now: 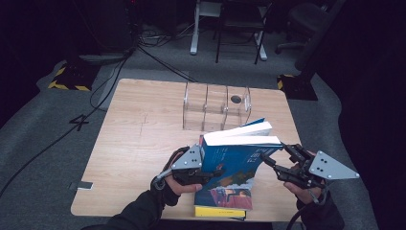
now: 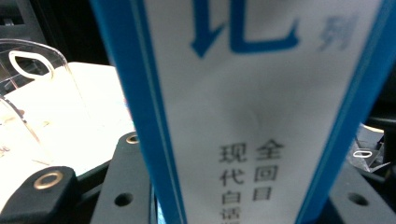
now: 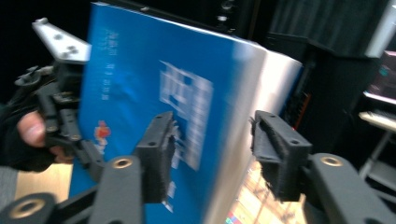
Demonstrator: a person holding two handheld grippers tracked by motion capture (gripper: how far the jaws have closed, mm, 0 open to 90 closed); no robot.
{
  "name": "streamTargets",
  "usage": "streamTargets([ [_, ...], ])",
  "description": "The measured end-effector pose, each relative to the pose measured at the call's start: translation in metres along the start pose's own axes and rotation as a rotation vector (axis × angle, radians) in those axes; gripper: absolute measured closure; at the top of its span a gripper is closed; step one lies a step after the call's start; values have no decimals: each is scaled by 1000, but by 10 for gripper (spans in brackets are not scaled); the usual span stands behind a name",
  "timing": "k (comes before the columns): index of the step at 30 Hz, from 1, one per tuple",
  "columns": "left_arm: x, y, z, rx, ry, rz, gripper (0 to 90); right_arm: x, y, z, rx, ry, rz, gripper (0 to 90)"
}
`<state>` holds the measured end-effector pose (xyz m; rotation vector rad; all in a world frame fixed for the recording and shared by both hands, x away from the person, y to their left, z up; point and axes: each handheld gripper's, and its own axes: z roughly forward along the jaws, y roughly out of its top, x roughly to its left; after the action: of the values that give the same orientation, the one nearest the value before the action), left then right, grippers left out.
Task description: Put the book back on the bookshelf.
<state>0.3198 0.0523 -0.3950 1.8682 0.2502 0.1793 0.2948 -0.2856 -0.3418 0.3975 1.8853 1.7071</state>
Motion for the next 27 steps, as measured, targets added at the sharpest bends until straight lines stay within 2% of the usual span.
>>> streamTargets([
  [3,1,0,0,-2,-2,-1,594,-4,-12,4,69,-8,32,377],
  [5,0,0,0,0,1,11,593,-5,-22,11,100,5,52,325],
  [7,0,0,0,-3,4,23,590,-4,-36,22,149,55,94,273],
  [10,-1,0,0,-4,19,24,579,2,-48,36,191,101,96,257],
  [11,0,0,0,-4,21,25,576,4,-49,38,197,94,89,252],
  [16,0,3,-3,-24,25,34,566,2,-51,38,186,105,120,287],
  [18,0,5,-5,-54,24,35,564,3,-51,37,186,102,115,291],
  [24,0,20,-9,-77,33,51,561,3,-51,35,179,107,109,304],
  [27,0,25,-9,-72,38,63,560,4,-50,34,184,106,108,304],
])
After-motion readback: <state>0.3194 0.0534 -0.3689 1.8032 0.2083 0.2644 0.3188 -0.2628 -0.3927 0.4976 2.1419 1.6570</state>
